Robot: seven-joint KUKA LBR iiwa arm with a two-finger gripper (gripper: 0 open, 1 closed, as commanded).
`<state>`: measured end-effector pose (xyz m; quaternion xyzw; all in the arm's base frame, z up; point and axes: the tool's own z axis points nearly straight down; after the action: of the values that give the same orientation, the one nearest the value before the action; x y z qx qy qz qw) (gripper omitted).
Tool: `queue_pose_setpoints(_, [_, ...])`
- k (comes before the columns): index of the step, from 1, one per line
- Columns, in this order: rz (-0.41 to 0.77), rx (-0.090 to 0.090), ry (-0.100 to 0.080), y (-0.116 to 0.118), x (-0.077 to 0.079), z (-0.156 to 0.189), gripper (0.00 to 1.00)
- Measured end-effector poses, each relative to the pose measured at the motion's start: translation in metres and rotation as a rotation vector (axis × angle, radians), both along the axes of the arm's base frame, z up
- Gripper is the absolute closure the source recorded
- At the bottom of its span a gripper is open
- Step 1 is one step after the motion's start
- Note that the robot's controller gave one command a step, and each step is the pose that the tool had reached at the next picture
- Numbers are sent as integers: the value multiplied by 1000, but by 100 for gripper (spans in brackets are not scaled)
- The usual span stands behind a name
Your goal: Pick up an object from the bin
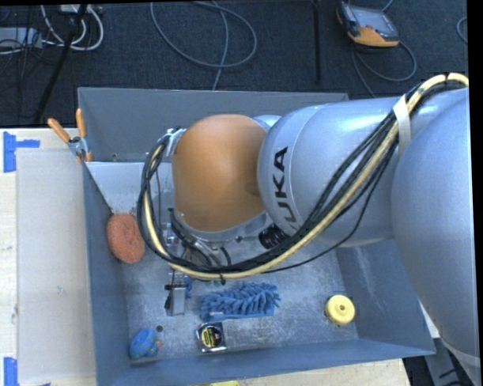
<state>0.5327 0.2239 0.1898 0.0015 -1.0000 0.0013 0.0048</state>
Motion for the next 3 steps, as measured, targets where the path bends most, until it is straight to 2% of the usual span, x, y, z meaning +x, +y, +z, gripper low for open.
queue_pose_setpoints(1, [-5, 2, -7, -1, 1, 5, 0])
queue_pose_setpoints(2, [-66, 4, -13, -23, -16, -26, 0])
queue_pose_setpoints(3, [-53, 2, -6, -72, -3, -63, 0])
